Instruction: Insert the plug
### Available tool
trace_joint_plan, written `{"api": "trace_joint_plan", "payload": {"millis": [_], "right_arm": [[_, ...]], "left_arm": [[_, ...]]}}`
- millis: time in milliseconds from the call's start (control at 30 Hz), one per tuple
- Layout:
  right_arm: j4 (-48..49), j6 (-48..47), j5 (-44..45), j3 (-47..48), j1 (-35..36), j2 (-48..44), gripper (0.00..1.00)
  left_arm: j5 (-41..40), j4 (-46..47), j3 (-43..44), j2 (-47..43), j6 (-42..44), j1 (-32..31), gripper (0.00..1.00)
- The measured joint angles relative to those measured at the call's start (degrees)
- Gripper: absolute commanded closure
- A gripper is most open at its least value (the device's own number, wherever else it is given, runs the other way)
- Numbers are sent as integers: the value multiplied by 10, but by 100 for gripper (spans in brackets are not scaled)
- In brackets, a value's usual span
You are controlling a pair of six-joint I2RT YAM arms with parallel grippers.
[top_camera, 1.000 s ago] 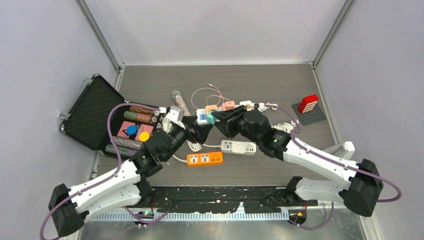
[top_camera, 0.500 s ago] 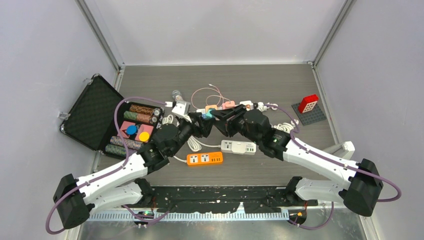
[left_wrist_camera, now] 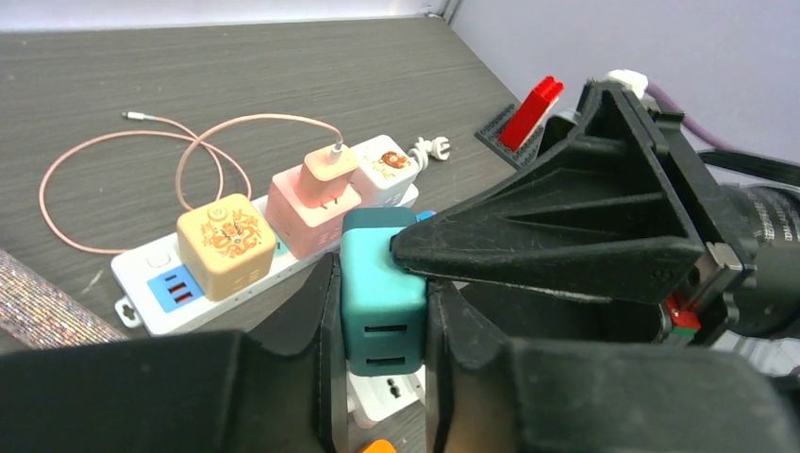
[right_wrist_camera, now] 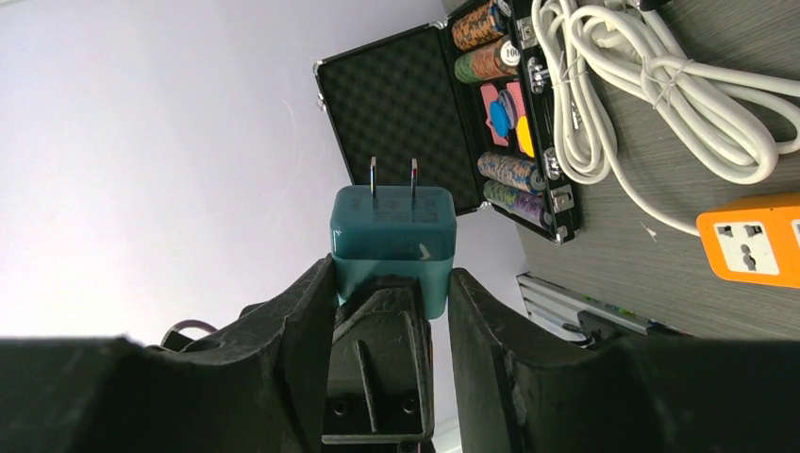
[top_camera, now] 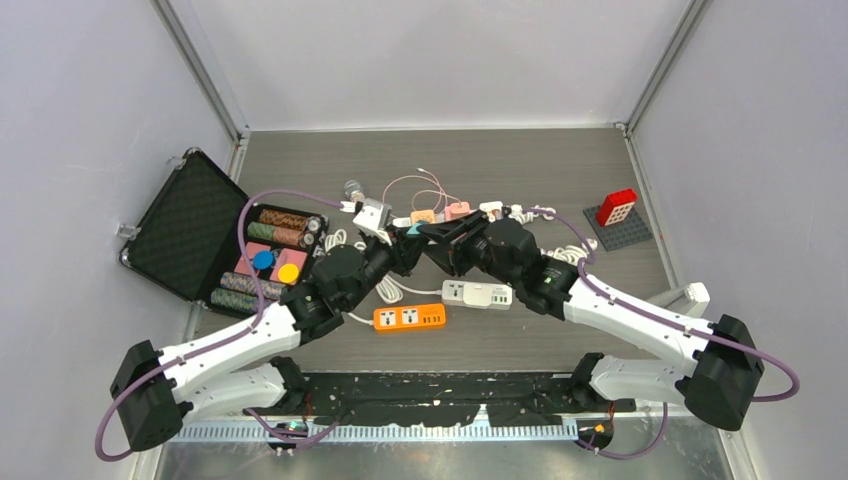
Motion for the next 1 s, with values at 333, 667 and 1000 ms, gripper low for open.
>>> {"api": "trace_joint_plan", "payload": {"millis": [333,667,1000], "right_arm": [[-33,-87,-1,-10,-1,-41,14],[-138,-308,79,-101,-42,-267,16],[-334,-503,154,-31,-44,-316,15]], "left_arm": [[17,-104,2,-29,90,1,100],[130,-383,107,-32,284,1,100],[234,-606,220,155,427,1,100]]}}
